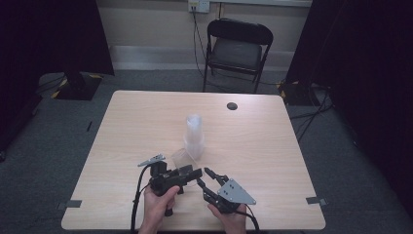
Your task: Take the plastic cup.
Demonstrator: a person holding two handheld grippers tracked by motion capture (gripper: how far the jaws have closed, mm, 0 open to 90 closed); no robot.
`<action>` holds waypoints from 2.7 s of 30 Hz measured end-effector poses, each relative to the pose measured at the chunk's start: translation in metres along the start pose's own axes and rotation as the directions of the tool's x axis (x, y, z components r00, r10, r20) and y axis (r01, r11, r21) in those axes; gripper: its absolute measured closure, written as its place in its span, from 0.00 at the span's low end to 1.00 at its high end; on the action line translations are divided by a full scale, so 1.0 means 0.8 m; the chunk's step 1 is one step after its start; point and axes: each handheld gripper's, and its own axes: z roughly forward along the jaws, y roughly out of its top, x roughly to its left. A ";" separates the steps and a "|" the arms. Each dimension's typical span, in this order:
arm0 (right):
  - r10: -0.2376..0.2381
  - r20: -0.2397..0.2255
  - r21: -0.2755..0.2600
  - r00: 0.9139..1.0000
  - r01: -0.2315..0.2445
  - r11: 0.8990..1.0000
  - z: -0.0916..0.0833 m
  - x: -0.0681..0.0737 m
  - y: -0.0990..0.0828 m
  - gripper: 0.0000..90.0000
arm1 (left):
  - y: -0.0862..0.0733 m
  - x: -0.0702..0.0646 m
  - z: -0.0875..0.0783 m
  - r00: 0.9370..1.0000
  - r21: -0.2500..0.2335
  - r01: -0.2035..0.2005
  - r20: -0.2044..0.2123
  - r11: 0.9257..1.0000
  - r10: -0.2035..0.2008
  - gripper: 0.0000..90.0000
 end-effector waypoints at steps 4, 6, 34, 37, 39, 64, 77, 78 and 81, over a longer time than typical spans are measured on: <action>-0.002 0.008 -0.028 1.000 0.002 1.000 0.000 -0.001 0.001 0.68 | -0.001 -0.004 0.002 1.000 -0.001 0.013 0.024 1.000 -0.013 0.37; -0.006 0.012 -0.036 1.000 0.007 0.999 0.001 -0.001 0.001 0.68 | -0.001 -0.005 0.004 0.999 0.004 0.012 0.030 1.000 -0.012 0.37; 0.069 0.073 -0.095 0.995 -0.062 0.994 0.011 -0.002 -0.007 0.91 | -0.008 -0.013 0.021 0.996 0.051 0.013 0.092 0.999 -0.017 0.32; 0.076 0.078 -0.100 0.994 -0.068 0.993 0.009 -0.003 -0.006 0.91 | -0.009 -0.016 0.020 0.996 0.045 -0.012 0.091 0.999 0.007 0.31; 0.073 0.081 -0.100 0.994 -0.065 0.993 0.008 -0.003 -0.005 0.92 | -0.008 -0.017 0.020 0.995 0.043 -0.026 0.093 0.999 0.022 0.30; 0.094 0.095 -0.063 0.991 -0.088 0.994 0.004 -0.005 -0.004 0.96 | -0.010 -0.019 0.016 0.995 0.022 -0.073 0.065 0.997 0.072 0.26; 0.109 0.122 -0.064 0.986 -0.102 0.993 -0.002 -0.014 -0.004 0.96 | -0.009 -0.018 0.011 0.992 0.024 -0.100 0.074 0.995 0.098 0.23; 0.115 0.120 -0.064 0.986 -0.107 0.992 -0.002 -0.015 -0.004 0.96 | -0.009 -0.018 0.011 0.992 0.024 -0.103 0.073 0.994 0.101 0.22; 0.128 0.125 -0.051 0.984 -0.122 0.991 -0.004 -0.018 -0.004 0.96 | -0.009 -0.018 0.010 0.991 0.028 -0.122 0.060 0.992 0.120 0.22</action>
